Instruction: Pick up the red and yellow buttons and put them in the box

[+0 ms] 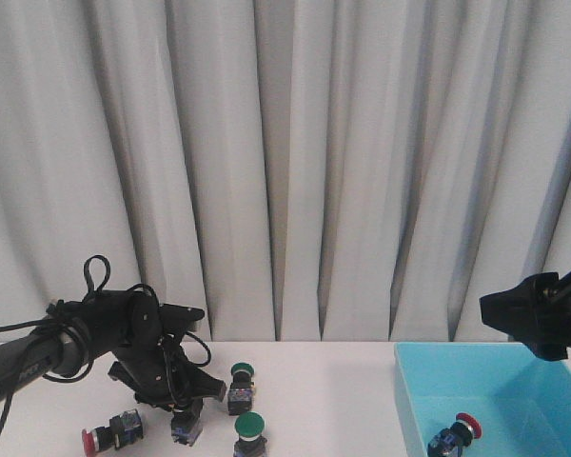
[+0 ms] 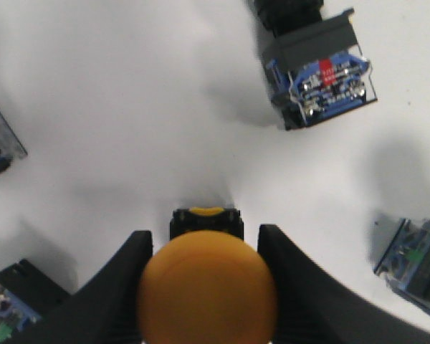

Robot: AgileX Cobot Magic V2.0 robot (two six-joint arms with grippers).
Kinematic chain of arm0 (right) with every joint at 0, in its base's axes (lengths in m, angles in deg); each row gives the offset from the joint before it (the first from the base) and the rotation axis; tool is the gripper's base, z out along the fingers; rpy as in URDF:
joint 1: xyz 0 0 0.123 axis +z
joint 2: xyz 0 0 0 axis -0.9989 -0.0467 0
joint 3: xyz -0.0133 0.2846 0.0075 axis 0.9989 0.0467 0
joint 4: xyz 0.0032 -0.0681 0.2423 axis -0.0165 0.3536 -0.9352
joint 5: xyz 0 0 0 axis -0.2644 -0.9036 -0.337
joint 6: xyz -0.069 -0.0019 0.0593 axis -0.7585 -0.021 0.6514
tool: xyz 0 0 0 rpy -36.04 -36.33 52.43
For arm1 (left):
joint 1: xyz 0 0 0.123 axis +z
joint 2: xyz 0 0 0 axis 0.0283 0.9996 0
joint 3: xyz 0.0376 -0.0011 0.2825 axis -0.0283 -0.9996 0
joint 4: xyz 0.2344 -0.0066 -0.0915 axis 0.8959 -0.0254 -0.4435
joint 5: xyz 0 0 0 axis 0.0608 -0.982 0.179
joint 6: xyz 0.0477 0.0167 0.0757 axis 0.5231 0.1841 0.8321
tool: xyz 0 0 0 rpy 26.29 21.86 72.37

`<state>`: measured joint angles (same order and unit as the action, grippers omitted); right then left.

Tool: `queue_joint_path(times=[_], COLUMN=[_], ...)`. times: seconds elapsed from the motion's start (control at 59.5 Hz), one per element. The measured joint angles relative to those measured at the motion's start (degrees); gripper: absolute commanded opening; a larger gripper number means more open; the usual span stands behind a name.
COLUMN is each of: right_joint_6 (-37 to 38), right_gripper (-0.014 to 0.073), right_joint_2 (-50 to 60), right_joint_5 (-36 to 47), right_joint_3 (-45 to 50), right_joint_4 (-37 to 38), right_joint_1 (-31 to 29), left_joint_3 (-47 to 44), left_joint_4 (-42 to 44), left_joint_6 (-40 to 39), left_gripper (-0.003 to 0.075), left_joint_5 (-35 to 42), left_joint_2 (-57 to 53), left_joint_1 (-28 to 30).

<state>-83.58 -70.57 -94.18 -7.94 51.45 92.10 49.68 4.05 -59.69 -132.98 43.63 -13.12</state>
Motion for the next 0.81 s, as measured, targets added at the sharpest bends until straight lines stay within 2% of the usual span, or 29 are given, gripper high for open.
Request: queue_joint_path(times=[0.252, 0.387, 0.505, 0.572, 0.807], right_joint_6=[-0.46, -6.27, -16.90, -23.46, -56.71], right_gripper=[0.0505, 0.0505, 0.0505, 0.0505, 0.0505], right_joint_2=[0.00, -0.21, -0.67, -1.23, -4.45], right_joint_5=[0.00, 0.06, 1.20, 1.85, 0.99], right_joint_3=[0.00, 0.00, 0.00, 0.00, 0.00], right_joint_4=[0.00, -0.29, -3.85, -8.30, -28.98], right_joint_1=[0.00, 0.00, 0.00, 0.00, 0.00], left_joint_3=[0.48, 3.13, 4.73, 5.10, 5.36], left_joint_4=[0.00, 0.04, -0.21, -1.37, -13.14], left_joint_6=[0.00, 0.00, 0.00, 0.04, 5.50], left_gripper=[-0.0007, -0.0006, -0.0005, -0.0004, -0.0001], left_joint_5=[0.41, -4.58, -8.10, -8.83, -10.15], left_joint_2=[0.25, 0.07, -2.66, -5.54, -17.41], left_joint_1=[0.00, 0.00, -0.05, -0.05, -1.02])
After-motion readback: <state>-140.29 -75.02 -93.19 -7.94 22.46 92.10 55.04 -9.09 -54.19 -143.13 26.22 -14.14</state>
